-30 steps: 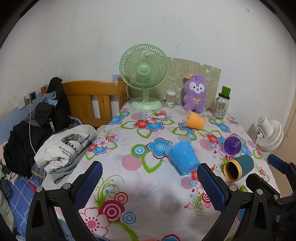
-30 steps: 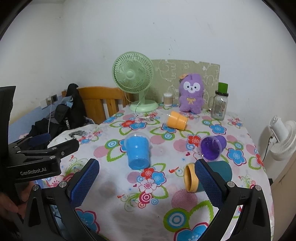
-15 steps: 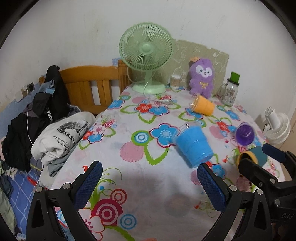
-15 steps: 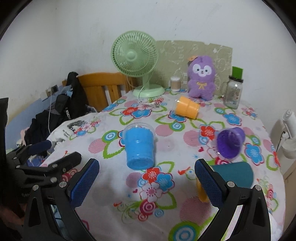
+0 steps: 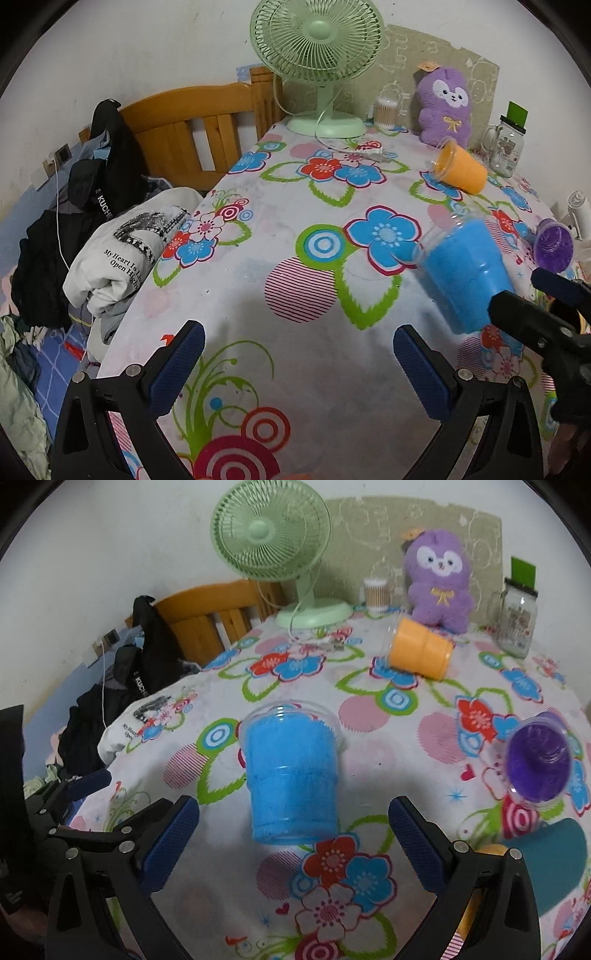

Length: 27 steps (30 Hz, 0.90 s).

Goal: Flip cup upside down
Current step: 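Move the right gripper to the blue cup lying on its side, then close the right gripper around the blue cup's body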

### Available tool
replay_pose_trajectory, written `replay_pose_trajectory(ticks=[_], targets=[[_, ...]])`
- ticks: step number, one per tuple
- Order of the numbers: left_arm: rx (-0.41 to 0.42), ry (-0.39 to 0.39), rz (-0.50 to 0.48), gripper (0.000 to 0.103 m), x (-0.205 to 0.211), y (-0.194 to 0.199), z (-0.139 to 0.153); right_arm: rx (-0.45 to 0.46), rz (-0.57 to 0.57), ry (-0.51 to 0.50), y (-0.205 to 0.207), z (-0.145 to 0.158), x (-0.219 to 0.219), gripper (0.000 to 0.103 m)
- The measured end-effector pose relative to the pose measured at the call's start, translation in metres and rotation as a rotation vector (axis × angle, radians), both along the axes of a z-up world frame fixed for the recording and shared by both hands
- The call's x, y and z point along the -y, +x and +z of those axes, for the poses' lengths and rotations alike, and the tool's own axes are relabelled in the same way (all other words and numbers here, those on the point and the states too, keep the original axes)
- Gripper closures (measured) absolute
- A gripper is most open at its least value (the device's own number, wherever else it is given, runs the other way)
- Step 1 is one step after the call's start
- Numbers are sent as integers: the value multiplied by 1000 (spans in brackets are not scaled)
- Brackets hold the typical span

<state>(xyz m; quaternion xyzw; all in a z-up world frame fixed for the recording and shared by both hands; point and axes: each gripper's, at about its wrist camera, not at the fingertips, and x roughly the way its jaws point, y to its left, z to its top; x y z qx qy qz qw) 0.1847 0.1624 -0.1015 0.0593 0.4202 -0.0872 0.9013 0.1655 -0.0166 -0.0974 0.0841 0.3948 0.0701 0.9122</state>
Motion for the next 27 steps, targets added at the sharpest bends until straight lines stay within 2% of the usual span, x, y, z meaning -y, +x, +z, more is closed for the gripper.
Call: replay_pose_trajectory(ticks=[1,3,7,10,12,18,27], targets=[[-3,6,0,0,1,1,-1,-11,3,13,4,-3,1,5],[-8,18,2,0,1,4,-3,-48,7,27,14,-9,2,17],[-20,25,1,0,1,7,-6,-137,36,59,30,-27,-2,25],[-23,27,-2,0,1,6,-7,-148,46,26,34,-31,-8,35],[-24,28,-2,0,1,5,-7,-157,46,12,36,-32,-9,44],[-9,20,-4,0,-1,0,-1,-164,48,38,33,-29,-8,46],[22,10,-13,0,-3,-16,14,-113,48,8,15,-7,-13,46]])
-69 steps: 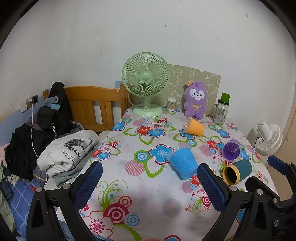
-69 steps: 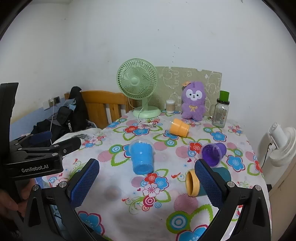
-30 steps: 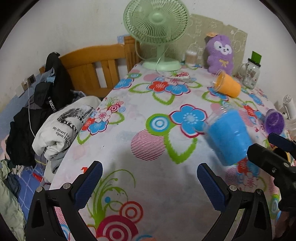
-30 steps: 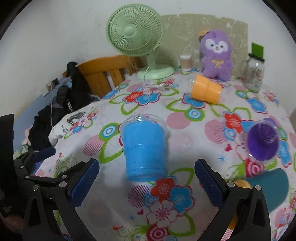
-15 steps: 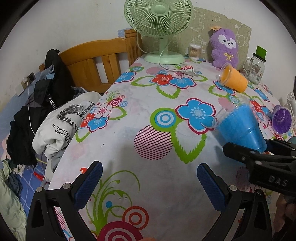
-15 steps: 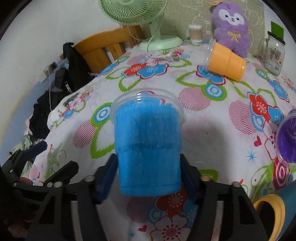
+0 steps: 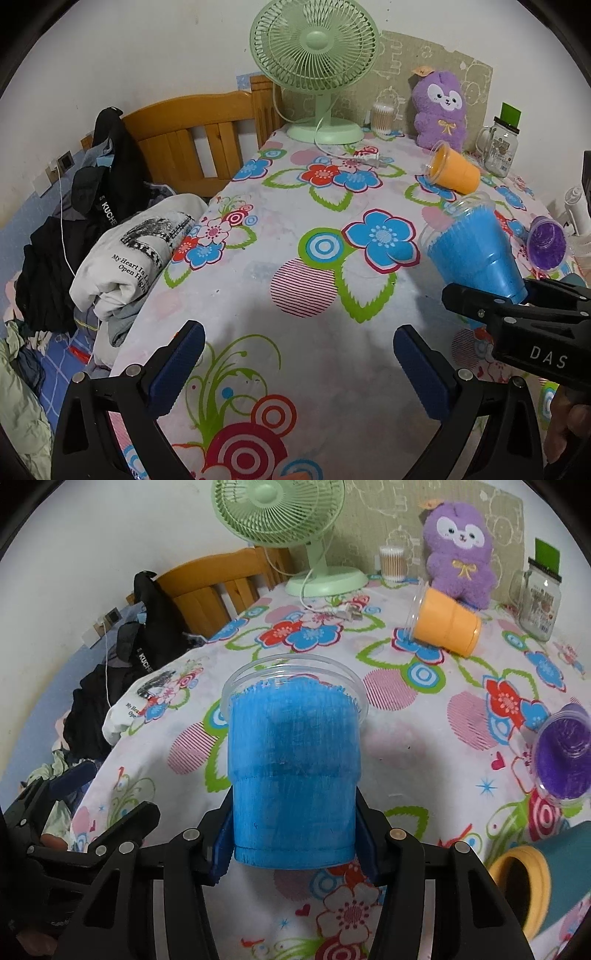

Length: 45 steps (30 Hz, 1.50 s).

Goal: Flip cup upside down
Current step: 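Close the right gripper around the blue cup's body, then lift the blue cup off the table with the right gripper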

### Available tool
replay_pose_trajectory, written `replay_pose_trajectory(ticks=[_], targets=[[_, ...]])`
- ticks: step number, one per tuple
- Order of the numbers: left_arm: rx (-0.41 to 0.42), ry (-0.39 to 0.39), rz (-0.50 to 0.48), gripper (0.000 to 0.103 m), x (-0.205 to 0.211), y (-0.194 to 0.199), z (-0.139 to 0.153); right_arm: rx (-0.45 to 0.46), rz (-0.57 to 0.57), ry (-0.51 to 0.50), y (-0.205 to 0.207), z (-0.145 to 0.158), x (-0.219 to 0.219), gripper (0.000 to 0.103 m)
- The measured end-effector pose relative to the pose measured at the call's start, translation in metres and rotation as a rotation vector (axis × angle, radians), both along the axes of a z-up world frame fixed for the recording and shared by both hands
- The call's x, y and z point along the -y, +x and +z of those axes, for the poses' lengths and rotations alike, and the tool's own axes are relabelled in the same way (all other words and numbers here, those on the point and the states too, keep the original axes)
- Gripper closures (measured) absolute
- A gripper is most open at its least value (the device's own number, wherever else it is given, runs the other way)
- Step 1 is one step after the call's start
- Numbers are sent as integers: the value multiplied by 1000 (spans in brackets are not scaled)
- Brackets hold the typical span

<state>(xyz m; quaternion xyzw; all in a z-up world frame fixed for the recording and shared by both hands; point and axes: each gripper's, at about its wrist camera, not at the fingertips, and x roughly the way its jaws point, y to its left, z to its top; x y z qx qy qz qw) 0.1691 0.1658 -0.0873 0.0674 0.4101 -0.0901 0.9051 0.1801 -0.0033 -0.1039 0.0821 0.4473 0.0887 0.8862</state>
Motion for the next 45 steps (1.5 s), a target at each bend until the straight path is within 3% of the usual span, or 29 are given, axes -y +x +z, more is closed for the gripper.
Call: replay_pose_trajectory(ticks=[19,26,36,45], targets=[[57,-27,-34,0,-5,-52,28,60,-36,-59,-66,39,-8,46],[65,-28,-47,0,-4,-69,30,61,-46,-68,-83,40,-6,46],[46,-20,-59,0,-3,-84,22,25,-66,-57,-93,25,-4,46],[11,-4,-69,0,-1,-93,5,-57,-57,-76,-94,-7,-13,46]])
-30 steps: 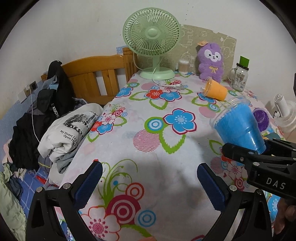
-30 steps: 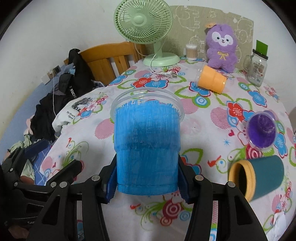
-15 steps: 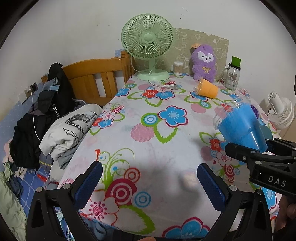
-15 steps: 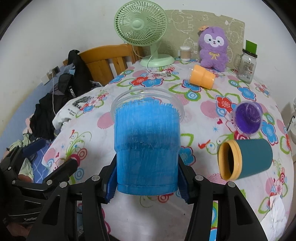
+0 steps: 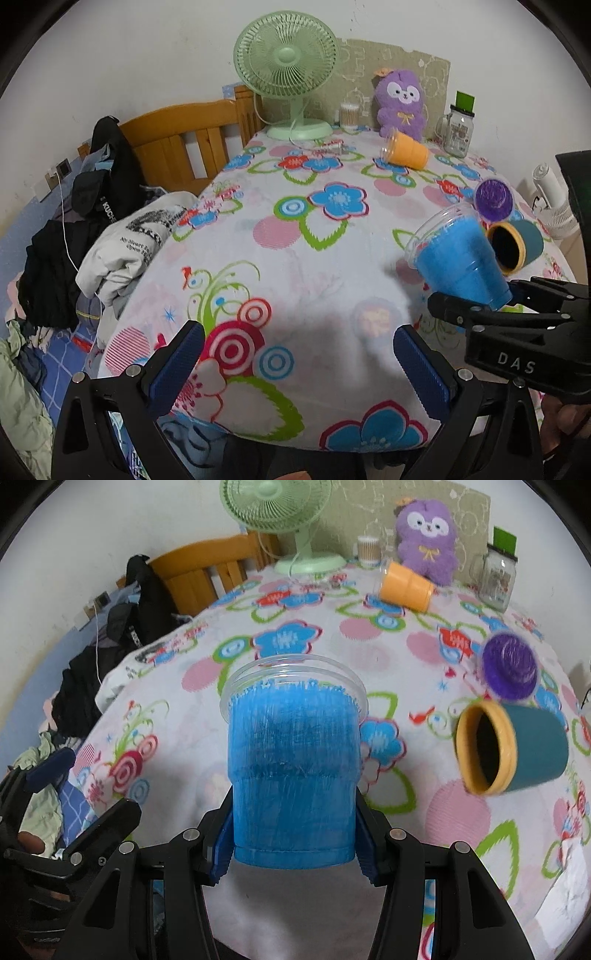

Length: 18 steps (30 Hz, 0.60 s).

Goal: Flip cup upside down
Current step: 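Lift the blue cup off the table with the right gripper, then carry the blue cup toward the left gripper and open the right gripper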

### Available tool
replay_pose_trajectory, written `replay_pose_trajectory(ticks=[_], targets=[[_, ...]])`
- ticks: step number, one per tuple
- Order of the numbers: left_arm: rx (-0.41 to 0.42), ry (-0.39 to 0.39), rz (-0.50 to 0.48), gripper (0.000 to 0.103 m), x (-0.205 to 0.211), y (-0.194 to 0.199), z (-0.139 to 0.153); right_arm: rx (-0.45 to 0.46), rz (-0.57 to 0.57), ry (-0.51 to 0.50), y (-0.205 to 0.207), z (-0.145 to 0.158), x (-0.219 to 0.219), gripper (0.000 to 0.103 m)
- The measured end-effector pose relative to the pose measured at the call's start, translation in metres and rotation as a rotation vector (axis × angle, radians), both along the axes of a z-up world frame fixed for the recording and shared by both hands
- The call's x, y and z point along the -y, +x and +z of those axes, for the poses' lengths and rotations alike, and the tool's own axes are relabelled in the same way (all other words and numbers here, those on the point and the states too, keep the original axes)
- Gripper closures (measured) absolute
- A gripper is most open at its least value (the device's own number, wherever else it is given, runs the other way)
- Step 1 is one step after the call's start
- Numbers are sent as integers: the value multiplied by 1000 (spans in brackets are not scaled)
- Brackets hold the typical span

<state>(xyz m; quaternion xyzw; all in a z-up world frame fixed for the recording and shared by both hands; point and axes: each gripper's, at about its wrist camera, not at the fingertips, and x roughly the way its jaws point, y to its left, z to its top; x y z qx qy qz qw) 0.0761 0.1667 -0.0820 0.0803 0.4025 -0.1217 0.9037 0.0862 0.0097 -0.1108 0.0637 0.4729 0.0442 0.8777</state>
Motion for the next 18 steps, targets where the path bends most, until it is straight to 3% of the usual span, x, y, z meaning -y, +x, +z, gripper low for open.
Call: replay_pose_trajectory(ticks=[5,9,11,18], targets=[[-23,10,-16,0,5,-4,-9,-34,-11,-12,-5,-14,1,43],[-28,4,-17,0,6,-4,-9,-37,-22,-30,-6,-15,4,25],[-25,2,-15,0,6,-4,-8,-24,-25,-26,-7,-12,7,22],[-9,-2,-18,0,8,-5,0,-5,-14,22,-12,-3,16,18]])
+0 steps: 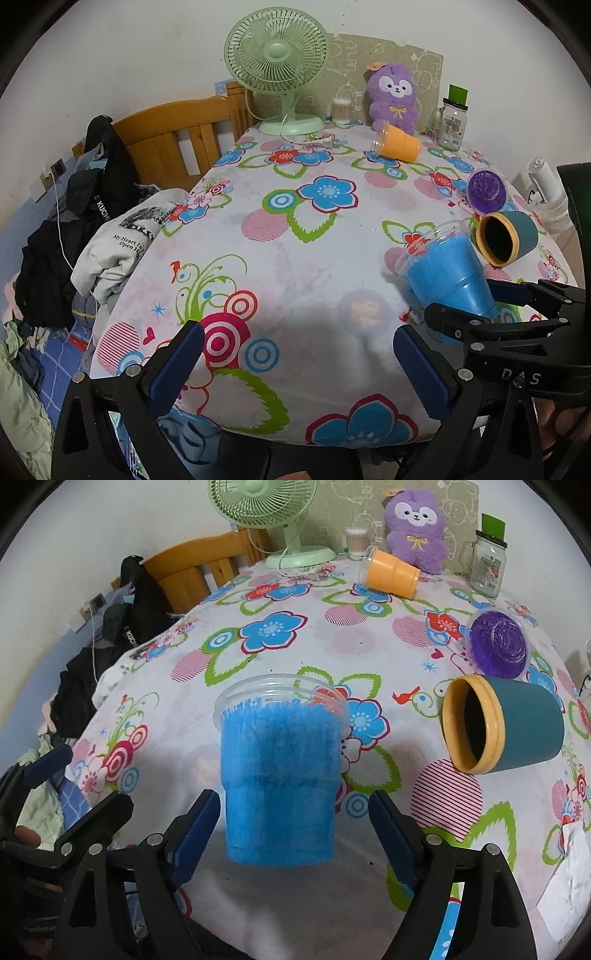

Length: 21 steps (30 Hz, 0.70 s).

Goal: Flip cup upside down
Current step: 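Carry the blue cup toward the left gripper and open the right gripper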

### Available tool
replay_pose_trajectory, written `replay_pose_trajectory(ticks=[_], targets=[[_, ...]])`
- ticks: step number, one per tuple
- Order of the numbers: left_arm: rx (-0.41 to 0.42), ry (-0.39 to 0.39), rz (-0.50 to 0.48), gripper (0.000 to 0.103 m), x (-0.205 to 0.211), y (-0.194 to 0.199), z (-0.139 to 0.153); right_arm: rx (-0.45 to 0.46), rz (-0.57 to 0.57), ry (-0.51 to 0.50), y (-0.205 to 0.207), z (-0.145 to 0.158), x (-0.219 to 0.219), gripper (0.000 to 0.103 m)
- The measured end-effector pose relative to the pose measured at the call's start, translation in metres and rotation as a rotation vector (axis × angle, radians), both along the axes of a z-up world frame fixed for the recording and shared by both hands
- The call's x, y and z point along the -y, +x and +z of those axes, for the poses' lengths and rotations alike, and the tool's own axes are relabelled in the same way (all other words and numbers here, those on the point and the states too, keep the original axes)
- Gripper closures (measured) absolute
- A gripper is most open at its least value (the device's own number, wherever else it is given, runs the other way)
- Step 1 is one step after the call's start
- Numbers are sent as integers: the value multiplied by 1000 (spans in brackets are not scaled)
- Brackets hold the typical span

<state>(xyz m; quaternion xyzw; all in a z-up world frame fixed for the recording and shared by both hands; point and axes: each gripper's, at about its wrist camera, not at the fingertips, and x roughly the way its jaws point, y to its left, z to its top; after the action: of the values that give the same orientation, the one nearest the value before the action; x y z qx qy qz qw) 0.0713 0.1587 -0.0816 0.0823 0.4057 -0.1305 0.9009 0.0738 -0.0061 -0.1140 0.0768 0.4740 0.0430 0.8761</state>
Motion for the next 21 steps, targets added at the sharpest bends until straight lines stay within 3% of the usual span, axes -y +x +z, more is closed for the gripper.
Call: replay_pose_trajectory(ticks=[10,21], targets=[[24,-44,-10,0,17,1,15,58,-45,94,-30,19,35,18],[33,-48,-94,0,72,-6,17,142,-153,189,-79,32,104,18]])
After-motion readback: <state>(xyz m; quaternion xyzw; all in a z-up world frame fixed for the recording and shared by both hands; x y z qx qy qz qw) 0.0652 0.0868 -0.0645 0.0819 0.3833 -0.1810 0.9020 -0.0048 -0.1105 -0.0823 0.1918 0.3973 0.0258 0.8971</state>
